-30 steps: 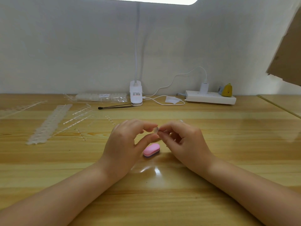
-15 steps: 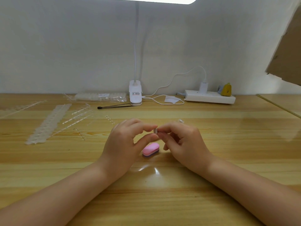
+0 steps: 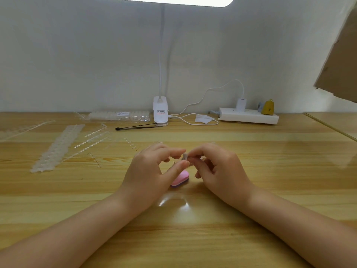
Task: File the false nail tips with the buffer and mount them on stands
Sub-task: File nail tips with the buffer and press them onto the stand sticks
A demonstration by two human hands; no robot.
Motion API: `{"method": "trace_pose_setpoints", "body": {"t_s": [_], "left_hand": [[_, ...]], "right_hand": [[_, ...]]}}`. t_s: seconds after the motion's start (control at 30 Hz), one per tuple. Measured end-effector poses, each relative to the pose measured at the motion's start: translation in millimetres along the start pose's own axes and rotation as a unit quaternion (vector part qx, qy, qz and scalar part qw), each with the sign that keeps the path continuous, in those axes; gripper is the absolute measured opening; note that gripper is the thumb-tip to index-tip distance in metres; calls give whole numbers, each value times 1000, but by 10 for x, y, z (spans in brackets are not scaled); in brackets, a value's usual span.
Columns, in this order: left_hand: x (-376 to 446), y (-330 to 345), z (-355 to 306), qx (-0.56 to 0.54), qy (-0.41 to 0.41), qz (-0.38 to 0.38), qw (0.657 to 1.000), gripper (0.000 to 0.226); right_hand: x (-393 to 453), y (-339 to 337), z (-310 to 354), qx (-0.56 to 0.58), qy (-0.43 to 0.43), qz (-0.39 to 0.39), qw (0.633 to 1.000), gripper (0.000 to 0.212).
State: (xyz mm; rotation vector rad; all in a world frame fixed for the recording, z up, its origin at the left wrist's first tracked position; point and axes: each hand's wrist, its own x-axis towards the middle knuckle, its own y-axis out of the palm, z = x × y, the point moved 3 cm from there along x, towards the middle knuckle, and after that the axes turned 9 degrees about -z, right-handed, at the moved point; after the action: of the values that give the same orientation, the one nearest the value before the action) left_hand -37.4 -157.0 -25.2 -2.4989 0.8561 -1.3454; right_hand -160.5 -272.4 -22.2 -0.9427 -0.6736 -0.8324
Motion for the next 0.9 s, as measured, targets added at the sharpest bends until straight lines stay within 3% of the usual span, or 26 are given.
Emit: {"method": "trace_pose_setpoints", "body": {"t_s": [0.1,0.3,0.6,0.77,0.9], "left_hand": [[3,-20,2,-8,-33,-9,999,14],[-8,-33,-39,-45,-59,16,997,14],[-41,-19,-27,-6,-39,35,999,13],[27,-77,-9,-14,-54,11,998,14],[172,-219,269,188,-80,-17,979,24]], "right_hand": [[8,-17,32,-27,-11,-20,999,6],[11,-41,122,-74,-84,-16,994,6],[-19,-45,92,-94,-151,43,983,17],[-6,1,33,-31,-49,28,998,4],[36,-34,-134,-13,108,-11,994,2]]}}
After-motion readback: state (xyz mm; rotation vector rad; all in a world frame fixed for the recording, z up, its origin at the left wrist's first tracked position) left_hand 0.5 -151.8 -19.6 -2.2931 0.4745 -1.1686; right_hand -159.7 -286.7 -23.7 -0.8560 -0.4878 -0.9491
